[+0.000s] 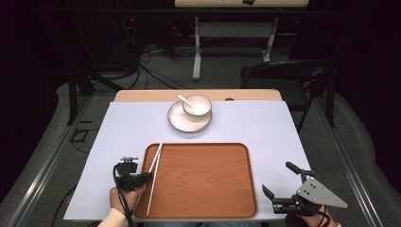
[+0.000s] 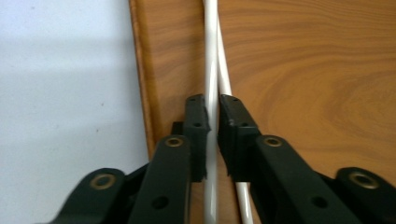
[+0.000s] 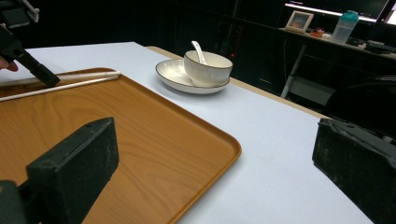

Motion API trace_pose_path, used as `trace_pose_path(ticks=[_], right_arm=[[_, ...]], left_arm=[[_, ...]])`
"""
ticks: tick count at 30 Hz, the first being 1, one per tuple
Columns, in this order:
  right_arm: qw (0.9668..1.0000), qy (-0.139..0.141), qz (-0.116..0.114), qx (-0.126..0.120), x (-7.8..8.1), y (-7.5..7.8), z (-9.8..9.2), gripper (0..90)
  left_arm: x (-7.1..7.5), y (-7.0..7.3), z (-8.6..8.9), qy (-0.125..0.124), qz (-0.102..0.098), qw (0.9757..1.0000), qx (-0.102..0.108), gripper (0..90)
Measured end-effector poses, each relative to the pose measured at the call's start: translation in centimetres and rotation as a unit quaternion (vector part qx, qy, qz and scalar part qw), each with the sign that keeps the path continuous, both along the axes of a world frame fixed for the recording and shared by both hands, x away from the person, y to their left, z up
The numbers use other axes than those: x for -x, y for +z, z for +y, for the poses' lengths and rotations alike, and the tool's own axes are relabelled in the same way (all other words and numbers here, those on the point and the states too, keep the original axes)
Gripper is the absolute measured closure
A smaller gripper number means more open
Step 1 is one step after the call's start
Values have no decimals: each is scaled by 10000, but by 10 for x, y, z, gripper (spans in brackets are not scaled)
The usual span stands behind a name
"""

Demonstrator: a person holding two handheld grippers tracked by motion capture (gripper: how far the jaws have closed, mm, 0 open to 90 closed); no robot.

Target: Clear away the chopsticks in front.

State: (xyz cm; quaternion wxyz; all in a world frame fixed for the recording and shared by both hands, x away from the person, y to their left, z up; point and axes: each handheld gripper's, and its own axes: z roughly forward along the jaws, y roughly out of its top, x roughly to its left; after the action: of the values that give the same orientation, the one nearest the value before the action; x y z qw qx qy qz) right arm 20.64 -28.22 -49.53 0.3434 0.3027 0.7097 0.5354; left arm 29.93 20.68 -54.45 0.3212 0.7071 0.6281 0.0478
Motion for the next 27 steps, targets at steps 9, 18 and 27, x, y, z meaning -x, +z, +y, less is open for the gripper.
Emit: trace_pose_path(ticks=[9,18,27], right_arm=[[10000,1,-8,7,0,0,0,0],[10000,-4,-7,11,0,0,0,0],[10000,-12,-4,20,0,0,0,0]], left_arm=[[0,6,-4,-224,-137,9996,-88,548],[-6,36,2,-881,-1215,9880,-352,229],[17,67,27,-1153,-2634,9560,-581,84]])
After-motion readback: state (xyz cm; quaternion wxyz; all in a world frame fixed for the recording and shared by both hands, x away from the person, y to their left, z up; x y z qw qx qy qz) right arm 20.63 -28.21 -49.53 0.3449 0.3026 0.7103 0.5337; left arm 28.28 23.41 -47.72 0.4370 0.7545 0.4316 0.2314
